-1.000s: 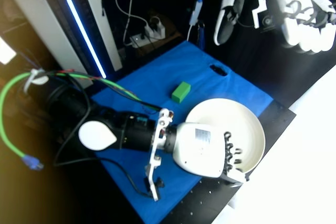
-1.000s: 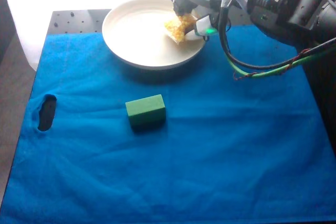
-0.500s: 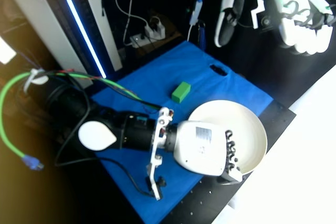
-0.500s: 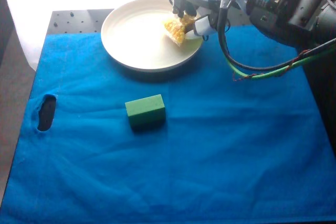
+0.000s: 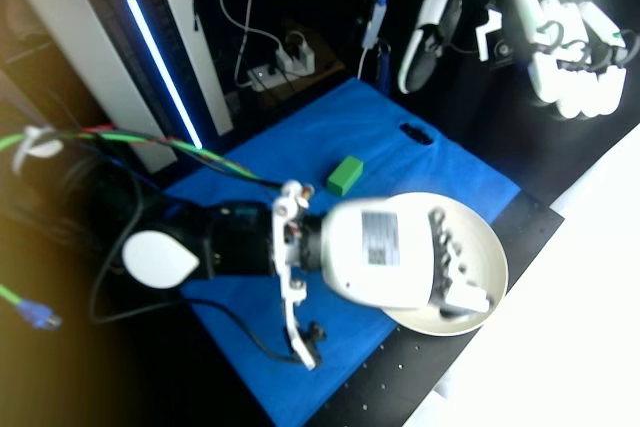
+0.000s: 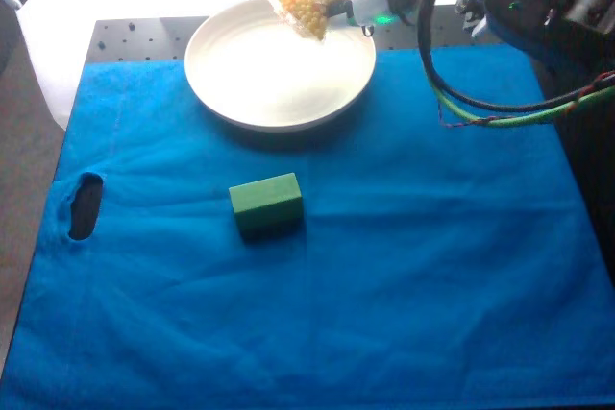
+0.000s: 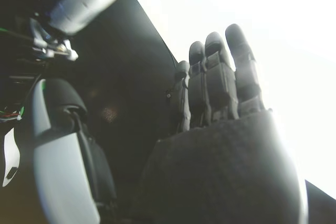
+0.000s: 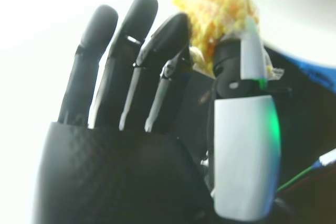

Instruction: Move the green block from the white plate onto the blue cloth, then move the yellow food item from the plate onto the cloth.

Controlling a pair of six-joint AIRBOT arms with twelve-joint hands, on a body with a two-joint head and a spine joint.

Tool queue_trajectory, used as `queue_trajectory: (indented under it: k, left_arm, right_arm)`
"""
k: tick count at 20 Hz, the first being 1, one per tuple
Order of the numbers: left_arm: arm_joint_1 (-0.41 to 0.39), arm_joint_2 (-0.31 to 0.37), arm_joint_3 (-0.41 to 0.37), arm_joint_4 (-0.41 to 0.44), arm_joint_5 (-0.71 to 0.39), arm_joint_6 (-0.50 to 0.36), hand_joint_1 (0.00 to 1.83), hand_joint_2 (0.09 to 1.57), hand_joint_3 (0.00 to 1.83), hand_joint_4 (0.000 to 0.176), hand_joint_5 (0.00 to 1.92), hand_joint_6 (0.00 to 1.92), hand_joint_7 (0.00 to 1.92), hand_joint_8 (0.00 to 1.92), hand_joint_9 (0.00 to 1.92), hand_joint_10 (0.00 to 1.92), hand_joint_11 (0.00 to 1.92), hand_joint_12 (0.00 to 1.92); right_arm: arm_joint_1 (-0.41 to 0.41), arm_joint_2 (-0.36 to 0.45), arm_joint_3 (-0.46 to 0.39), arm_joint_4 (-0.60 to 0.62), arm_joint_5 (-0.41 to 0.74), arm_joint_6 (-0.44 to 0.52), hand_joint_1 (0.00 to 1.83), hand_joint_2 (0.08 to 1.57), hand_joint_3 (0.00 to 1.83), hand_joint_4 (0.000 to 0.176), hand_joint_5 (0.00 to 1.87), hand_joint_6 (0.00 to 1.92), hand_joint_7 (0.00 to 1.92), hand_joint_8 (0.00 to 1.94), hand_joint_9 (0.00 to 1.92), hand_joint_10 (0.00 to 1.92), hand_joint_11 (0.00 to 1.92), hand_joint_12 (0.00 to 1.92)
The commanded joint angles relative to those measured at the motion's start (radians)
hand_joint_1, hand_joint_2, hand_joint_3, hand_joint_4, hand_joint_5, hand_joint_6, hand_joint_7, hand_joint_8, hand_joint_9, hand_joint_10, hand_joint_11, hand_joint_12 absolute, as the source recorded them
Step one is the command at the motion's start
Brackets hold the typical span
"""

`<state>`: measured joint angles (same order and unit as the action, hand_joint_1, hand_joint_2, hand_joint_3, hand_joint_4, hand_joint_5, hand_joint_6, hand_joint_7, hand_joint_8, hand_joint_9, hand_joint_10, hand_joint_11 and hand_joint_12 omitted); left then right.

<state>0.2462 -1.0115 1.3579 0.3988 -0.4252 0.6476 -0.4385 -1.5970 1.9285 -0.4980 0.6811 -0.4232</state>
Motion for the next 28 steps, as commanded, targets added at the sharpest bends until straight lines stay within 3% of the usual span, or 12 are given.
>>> queue_trajectory:
  k: [1,3,6,11,13,15,19,20,24,25,27,28]
  left_arm:
    - [-0.001,-0.002,0.004,-0.029,-0.102,0.006,0.72,0.88,0.0,0.084,0.19,0.01,0.3,0.0,0.29,0.0,0.03,0.65]
    - [0.019,-0.002,0.008,-0.048,-0.101,0.014,0.74,0.88,0.0,0.086,0.2,0.01,0.3,0.0,0.3,0.01,0.04,0.65]
    - [0.041,-0.002,0.012,-0.068,-0.095,0.026,0.49,0.89,0.0,0.054,0.16,0.0,0.39,0.01,0.35,0.01,0.01,0.72]
    - [0.07,0.001,0.012,-0.094,-0.095,0.035,0.5,0.84,0.0,0.077,0.2,0.01,0.41,0.01,0.39,0.0,0.07,0.62]
    - [0.087,0.0,0.011,-0.113,-0.102,0.04,0.49,0.84,0.0,0.094,0.2,0.0,0.41,0.0,0.39,0.0,0.05,0.61]
    - [0.098,-0.004,0.011,-0.12,-0.103,0.045,0.51,0.84,0.0,0.083,0.21,0.0,0.4,0.0,0.37,0.0,0.04,0.68]
    - [0.118,-0.004,0.011,-0.139,-0.113,0.047,0.49,0.91,0.0,0.075,0.19,0.0,0.34,0.0,0.33,0.0,0.0,0.79]
    - [0.122,-0.004,0.011,-0.141,-0.114,0.047,0.52,0.89,0.0,0.08,0.21,0.0,0.35,0.01,0.34,0.0,0.0,0.82]
    - [0.127,-0.008,0.012,-0.146,-0.117,0.047,0.53,0.89,0.0,0.07,0.21,0.0,0.37,0.01,0.36,0.0,0.0,0.85]
    - [0.129,-0.009,0.012,-0.147,-0.118,0.047,0.55,0.87,0.0,0.074,0.21,0.0,0.37,0.0,0.36,0.0,0.0,0.82]
    - [0.132,-0.009,0.011,-0.147,-0.118,0.047,0.56,0.86,0.0,0.067,0.22,0.0,0.37,0.0,0.36,0.0,0.0,0.82]
    - [0.133,-0.009,0.011,-0.148,-0.118,0.047,0.55,0.87,0.0,0.077,0.21,0.0,0.36,0.0,0.35,0.0,0.0,0.82]
  right_arm:
    - [0.017,0.009,-0.01,0.043,0.123,-0.003,1.27,1.04,0.0,0.0,1.14,0.58,1.19,0.76,1.03,0.4,0.53,1.19]
    - [0.017,0.067,-0.089,0.048,0.143,-0.003,1.26,1.04,0.0,0.0,1.13,0.61,1.19,0.76,1.07,0.34,0.61,1.12]
    - [0.016,0.161,-0.207,0.05,0.16,-0.003,1.25,1.06,0.0,0.0,1.11,0.69,1.1,0.87,1.11,0.24,0.53,1.25]
    - [-0.015,0.289,-0.362,0.05,0.198,-0.003,1.25,1.09,0.0,0.0,1.16,0.75,0.93,1.0,0.96,0.14,0.39,1.29]
    - [-0.042,0.315,-0.391,0.05,0.219,-0.003,1.26,1.07,0.0,0.0,1.31,0.37,0.93,1.09,0.69,0.72,0.24,1.59]
    - [-0.076,0.35,-0.432,0.044,0.238,-0.003,1.26,1.06,0.0,0.0,1.26,0.47,0.99,1.0,0.83,0.63,0.49,1.35]
    - [-0.118,0.369,-0.47,0.006,0.252,-0.003,1.26,1.07,0.0,0.0,1.26,0.33,0.98,1.14,0.83,0.8,0.45,1.43]
    - [-0.129,0.371,-0.474,0.002,0.252,-0.003,1.25,1.05,0.0,0.0,1.2,0.5,1.08,0.94,0.94,0.56,0.44,1.36]
    - [-0.153,0.376,-0.486,-0.01,0.252,-0.003,1.25,1.05,0.0,0.0,1.18,0.52,1.1,0.91,0.94,0.58,0.37,1.48]
    - [-0.155,0.377,-0.487,-0.015,0.252,-0.003,1.14,1.05,0.0,0.0,1.12,0.74,1.07,0.26,0.83,0.61,0.37,1.55]
    - [-0.158,0.382,-0.488,-0.018,0.251,-0.003,0.97,0.87,0.0,0.0,0.79,0.06,1.0,0.06,0.73,1.09,0.53,1.79]
    - [-0.158,0.387,-0.491,-0.018,0.251,-0.003,0.85,0.81,0.0,0.0,0.66,0.01,0.83,0.01,0.55,0.89,0.36,1.74]
